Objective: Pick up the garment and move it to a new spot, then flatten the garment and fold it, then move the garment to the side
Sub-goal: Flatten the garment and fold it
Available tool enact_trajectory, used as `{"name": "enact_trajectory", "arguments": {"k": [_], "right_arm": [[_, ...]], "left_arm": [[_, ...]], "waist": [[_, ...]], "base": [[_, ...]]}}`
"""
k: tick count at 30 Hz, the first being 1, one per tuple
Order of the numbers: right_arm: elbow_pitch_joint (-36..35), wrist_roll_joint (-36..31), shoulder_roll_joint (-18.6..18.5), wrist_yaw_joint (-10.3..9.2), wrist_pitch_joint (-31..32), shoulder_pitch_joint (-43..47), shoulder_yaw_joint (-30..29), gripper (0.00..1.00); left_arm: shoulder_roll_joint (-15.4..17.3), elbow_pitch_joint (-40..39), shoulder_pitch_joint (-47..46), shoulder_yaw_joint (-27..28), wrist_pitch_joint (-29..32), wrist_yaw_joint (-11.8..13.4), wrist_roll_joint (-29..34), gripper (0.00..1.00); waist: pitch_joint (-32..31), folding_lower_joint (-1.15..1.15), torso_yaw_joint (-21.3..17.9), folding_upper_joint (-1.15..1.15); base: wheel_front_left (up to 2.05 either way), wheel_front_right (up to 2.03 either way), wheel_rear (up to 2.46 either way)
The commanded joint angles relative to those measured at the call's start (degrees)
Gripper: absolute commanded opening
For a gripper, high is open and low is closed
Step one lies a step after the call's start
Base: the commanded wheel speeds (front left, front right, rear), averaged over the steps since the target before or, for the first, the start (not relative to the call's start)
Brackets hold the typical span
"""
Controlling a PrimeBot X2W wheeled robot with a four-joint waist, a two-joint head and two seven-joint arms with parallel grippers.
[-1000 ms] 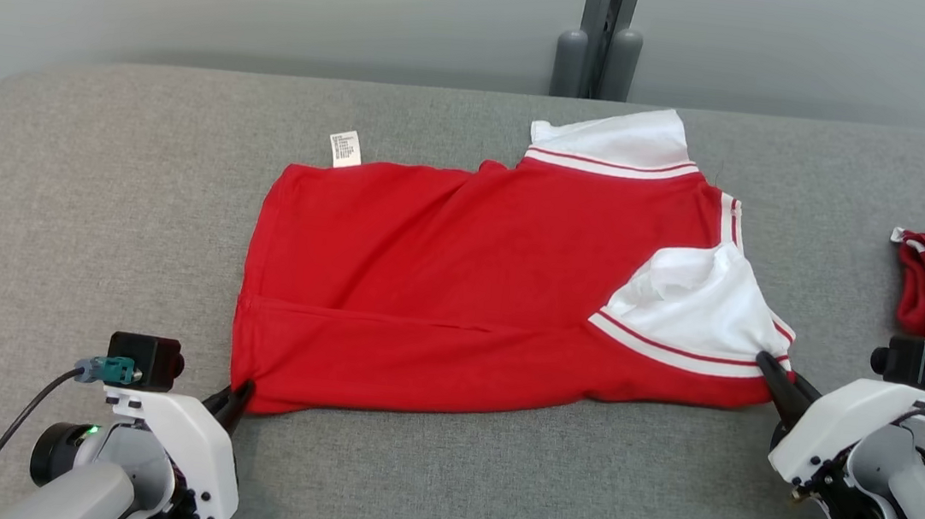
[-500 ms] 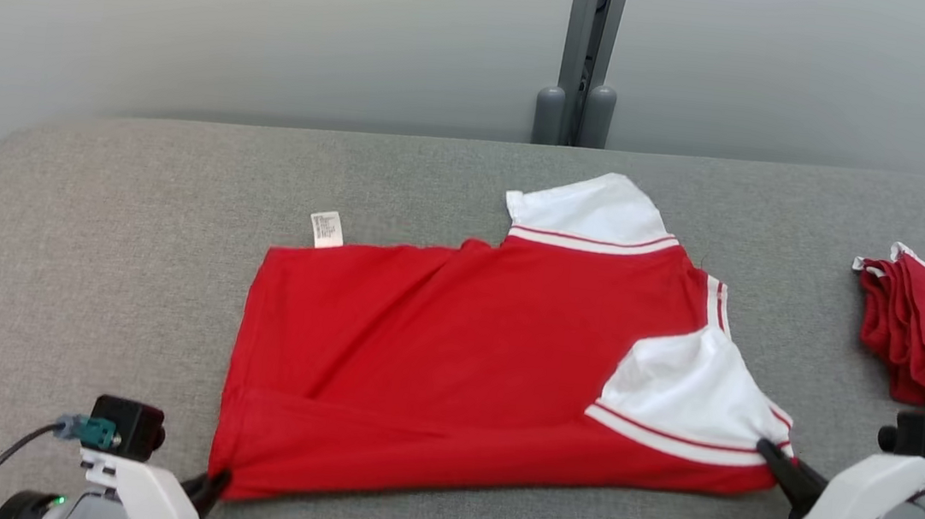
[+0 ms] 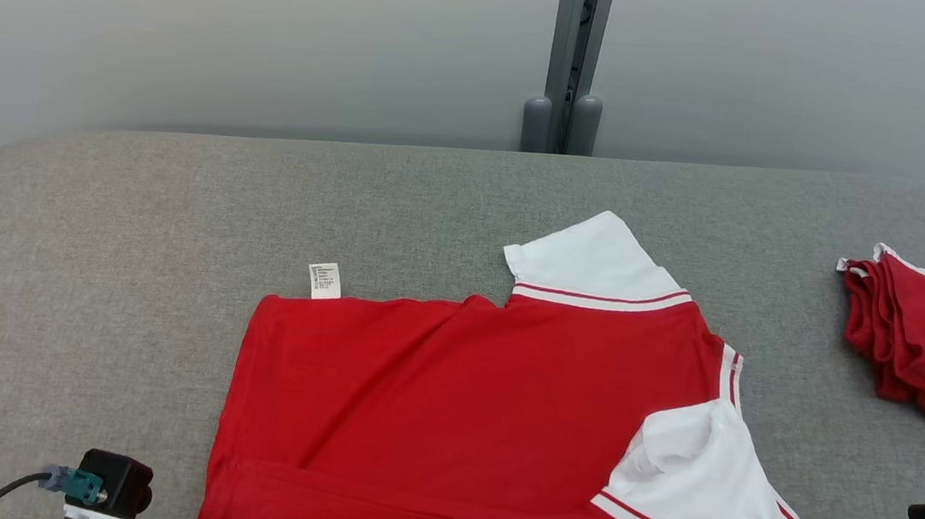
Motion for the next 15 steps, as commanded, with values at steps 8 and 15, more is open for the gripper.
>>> {"name": "enact_trajectory", "arguments": {"k": [8, 15], "right_arm": [[-5.3, -4.5, -0.3, -0.01, 7.0, 5.7, -5.7, 0.00], [-8.9, -10.8, 3.2, 0.00, 12.7, 8.6, -12.9, 1.00]], "left_arm": [[2.1, -3.6, 1.9, 0.0, 1.3, 1.9, -1.3, 0.00], [2.0, -4.4, 1.9, -0.2, 2.3, 2.9, -1.5, 1.00]], "waist": [[0.2, 0.00, -0.4, 0.00], [-0.3, 0.00, -0.3, 0.00]], "base": [[0.00, 0.00, 0.00], [0.00, 0.00, 0.00]]}}
